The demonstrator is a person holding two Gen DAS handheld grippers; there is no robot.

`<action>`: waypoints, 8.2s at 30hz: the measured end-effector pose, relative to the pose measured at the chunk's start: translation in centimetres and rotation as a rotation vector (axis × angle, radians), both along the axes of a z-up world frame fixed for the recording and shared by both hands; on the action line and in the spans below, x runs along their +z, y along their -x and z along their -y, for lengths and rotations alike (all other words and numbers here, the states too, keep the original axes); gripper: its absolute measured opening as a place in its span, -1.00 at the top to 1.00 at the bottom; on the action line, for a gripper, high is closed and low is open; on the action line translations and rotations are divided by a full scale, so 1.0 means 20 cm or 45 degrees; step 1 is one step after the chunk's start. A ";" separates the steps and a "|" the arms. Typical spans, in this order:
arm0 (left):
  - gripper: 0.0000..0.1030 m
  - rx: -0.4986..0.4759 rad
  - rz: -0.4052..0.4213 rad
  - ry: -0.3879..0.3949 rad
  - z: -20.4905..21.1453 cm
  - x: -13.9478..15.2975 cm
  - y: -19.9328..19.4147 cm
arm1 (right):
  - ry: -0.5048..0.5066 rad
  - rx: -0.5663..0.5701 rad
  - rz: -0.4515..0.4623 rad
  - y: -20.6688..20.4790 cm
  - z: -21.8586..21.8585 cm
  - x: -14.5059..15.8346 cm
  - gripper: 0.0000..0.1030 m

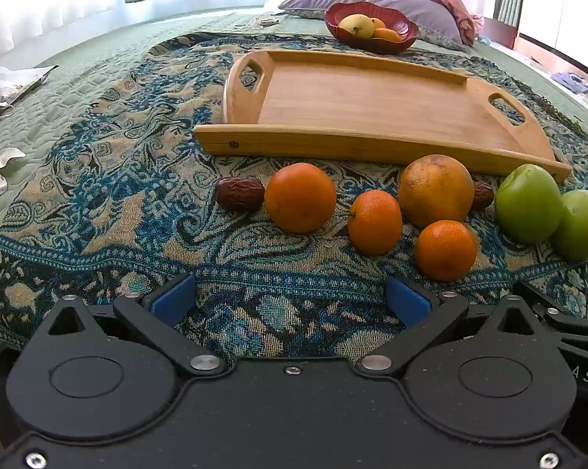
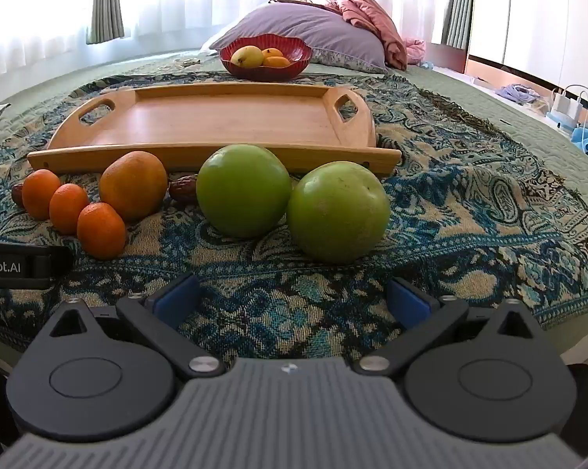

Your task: Organize fruits

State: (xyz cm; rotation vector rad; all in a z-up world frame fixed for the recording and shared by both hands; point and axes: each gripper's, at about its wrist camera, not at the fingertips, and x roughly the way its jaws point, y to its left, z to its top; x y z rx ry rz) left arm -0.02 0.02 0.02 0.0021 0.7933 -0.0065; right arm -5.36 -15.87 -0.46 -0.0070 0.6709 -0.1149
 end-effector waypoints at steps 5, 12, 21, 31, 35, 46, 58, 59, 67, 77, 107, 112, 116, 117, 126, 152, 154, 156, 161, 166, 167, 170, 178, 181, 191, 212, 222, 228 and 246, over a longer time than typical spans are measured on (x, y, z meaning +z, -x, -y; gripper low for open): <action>-1.00 0.000 -0.003 -0.003 0.00 0.00 0.00 | -0.001 0.000 -0.005 0.00 0.00 0.00 -1.00; -1.00 0.000 -0.005 -0.003 0.00 0.00 0.00 | -0.005 0.000 -0.010 0.00 0.00 0.00 -1.00; -1.00 -0.001 -0.005 -0.004 0.00 0.00 0.00 | -0.004 0.000 -0.011 -0.01 0.00 0.00 -1.00; -1.00 -0.001 -0.005 -0.004 0.00 0.00 0.00 | -0.004 0.000 -0.013 -0.01 0.00 0.00 -1.00; -1.00 0.000 -0.005 -0.004 0.00 0.00 0.00 | -0.003 0.000 -0.013 -0.01 0.00 0.00 -1.00; -1.00 0.000 -0.005 -0.005 0.00 0.00 0.00 | -0.004 0.000 -0.012 0.00 0.00 0.00 -1.00; -1.00 0.000 -0.004 -0.005 0.00 0.00 0.00 | -0.003 0.000 -0.012 0.00 0.00 0.00 -1.00; -1.00 0.000 -0.004 -0.005 0.00 0.00 0.00 | -0.003 0.000 -0.012 0.00 0.00 0.00 -1.00; -1.00 0.000 -0.004 -0.005 0.00 0.00 0.00 | -0.003 0.000 -0.012 0.00 0.00 0.00 -1.00; -1.00 -0.006 0.018 -0.020 0.00 0.00 0.00 | -0.005 -0.001 -0.012 0.00 0.00 0.00 -1.00; -0.11 -0.366 0.084 0.240 0.16 0.13 0.14 | 0.008 0.066 0.161 0.07 0.11 0.12 -0.69; 0.08 -0.360 0.124 0.269 0.19 0.11 0.12 | 0.031 0.058 0.182 0.05 0.13 0.12 -0.65; 0.11 -0.359 0.144 0.232 0.21 0.10 0.11 | 0.038 0.067 0.186 0.03 0.14 0.10 -0.59; 0.11 -0.360 0.149 0.225 0.22 0.09 0.11 | 0.039 0.070 0.183 0.03 0.14 0.09 -0.57; 0.14 -0.368 0.174 0.177 0.24 0.06 0.09 | -0.021 0.082 0.181 0.00 0.19 0.06 -0.42; 0.41 -0.355 0.223 0.130 0.24 0.02 0.08 | 0.003 0.170 0.118 -0.11 0.23 0.01 -0.32; 0.42 -0.355 0.240 0.115 0.24 0.02 0.10 | 0.005 0.164 0.127 -0.11 0.23 0.01 -0.21; 0.42 -0.365 0.269 0.092 0.25 0.04 0.12 | 0.003 0.159 0.135 -0.10 0.23 0.01 -0.20; 0.42 -0.370 0.319 0.083 0.26 0.11 0.13 | -0.017 0.128 0.165 -0.07 0.23 0.02 -0.19; 0.42 -0.356 0.340 0.101 0.23 0.19 0.09 | -0.044 0.076 0.202 -0.05 0.25 0.06 -0.19; 0.42 -0.348 0.339 0.105 0.22 0.21 0.07 | -0.048 0.069 0.206 -0.05 0.25 0.08 -0.19; 0.42 -0.327 0.329 0.126 0.19 0.26 0.00 | -0.053 0.061 0.217 -0.06 0.26 0.11 -0.19; 0.42 -0.292 0.323 0.129 0.13 0.38 -0.17 | -0.074 0.064 0.238 -0.15 0.29 0.22 -0.19; 0.42 -0.283 0.317 0.132 0.12 0.41 -0.23 | -0.091 0.078 0.233 -0.20 0.29 0.26 -0.19; 0.42 -0.262 0.225 0.148 0.10 0.38 -0.45 | -0.119 0.118 0.184 -0.43 0.27 0.32 -0.19; 0.42 -0.223 0.055 0.109 0.13 0.29 -1.08 | -0.139 0.139 -0.073 -1.03 0.27 0.27 -0.19; 0.42 -0.231 0.020 0.035 0.18 0.21 -1.22 | -0.130 0.141 -0.144 -1.18 0.25 0.20 -0.19; 0.42 -0.220 0.009 0.030 0.20 0.18 -1.24 | -0.120 0.154 -0.152 -1.21 0.22 0.17 -0.18; 0.42 -0.222 0.019 0.007 0.23 0.16 -1.24 | -0.106 0.179 -0.139 -1.20 0.22 0.18 -0.18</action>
